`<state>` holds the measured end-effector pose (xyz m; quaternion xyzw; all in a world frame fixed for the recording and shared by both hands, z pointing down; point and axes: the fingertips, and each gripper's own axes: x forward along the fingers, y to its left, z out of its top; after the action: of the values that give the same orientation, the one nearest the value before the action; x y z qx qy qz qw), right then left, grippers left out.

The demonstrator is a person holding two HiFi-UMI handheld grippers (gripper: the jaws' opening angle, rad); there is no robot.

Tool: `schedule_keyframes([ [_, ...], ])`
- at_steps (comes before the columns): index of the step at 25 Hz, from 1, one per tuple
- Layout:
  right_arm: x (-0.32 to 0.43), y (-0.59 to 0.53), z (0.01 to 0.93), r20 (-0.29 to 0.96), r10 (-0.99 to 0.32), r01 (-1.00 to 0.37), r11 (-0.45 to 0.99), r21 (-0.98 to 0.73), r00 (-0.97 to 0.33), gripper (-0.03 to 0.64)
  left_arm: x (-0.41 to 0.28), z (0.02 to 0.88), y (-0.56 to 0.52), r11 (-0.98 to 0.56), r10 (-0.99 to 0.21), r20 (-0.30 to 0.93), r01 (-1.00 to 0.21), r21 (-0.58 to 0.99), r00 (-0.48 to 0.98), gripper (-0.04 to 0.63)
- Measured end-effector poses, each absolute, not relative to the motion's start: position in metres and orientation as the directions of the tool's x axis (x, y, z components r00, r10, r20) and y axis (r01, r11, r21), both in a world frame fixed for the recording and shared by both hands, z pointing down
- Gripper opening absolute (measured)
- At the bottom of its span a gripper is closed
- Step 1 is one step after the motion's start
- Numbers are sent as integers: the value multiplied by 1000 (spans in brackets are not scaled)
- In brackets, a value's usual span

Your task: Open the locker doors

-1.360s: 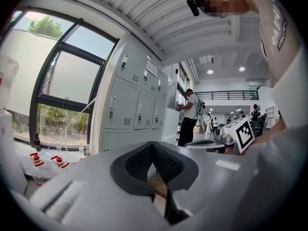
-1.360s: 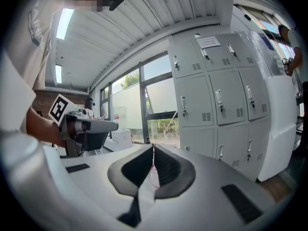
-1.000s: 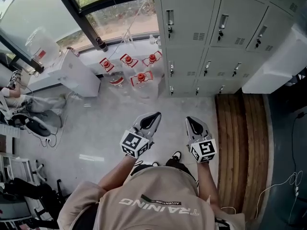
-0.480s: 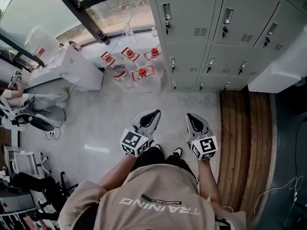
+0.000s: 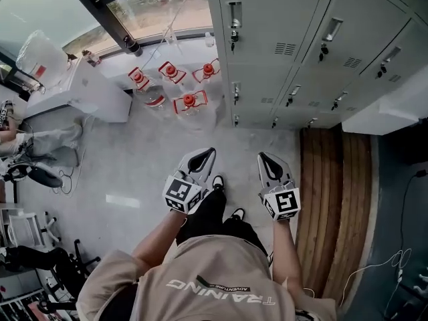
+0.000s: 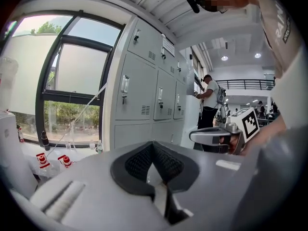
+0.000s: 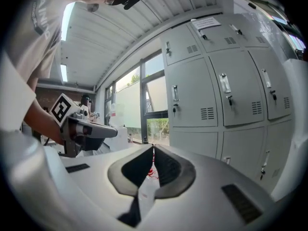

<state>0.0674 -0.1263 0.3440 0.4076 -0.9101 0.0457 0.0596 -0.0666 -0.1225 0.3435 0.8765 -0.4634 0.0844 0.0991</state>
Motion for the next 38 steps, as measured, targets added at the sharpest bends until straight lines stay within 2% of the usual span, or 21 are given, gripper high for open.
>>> schedule_keyframes([
  [6, 57, -199, 441, 178, -739, -745, 665, 41, -650, 14, -72, 422, -190, -546, -815, 218, -838, 22, 537, 6],
  [11, 38, -241, 539, 141, -721, -726, 687, 18, -679, 14, -84, 515, -231, -513, -836, 192, -857, 56, 513, 6],
  [18, 17, -284, 705, 182, -676, -687, 727, 4, -714, 14, -108, 641, -279, -453, -874, 158, -888, 78, 460, 8],
  [22, -3, -313, 776, 184, -659, -662, 748, 56, -729, 14, -113, 705, -291, -452, -878, 139, -889, 76, 458, 6],
  [27, -27, -348, 836, 157, -637, -627, 771, 111, -755, 14, -106, 772, -300, -478, -865, 105, -870, 117, 490, 6],
  [32, -39, -367, 890, 122, -638, -632, 770, 84, -761, 12, -108, 816, -312, -488, -866, 84, -870, 72, 493, 6],
  [38, -39, -404, 951, 182, -688, -695, 719, 32, -703, 12, -115, 843, -316, -461, -875, 108, -881, 109, 472, 6],
])
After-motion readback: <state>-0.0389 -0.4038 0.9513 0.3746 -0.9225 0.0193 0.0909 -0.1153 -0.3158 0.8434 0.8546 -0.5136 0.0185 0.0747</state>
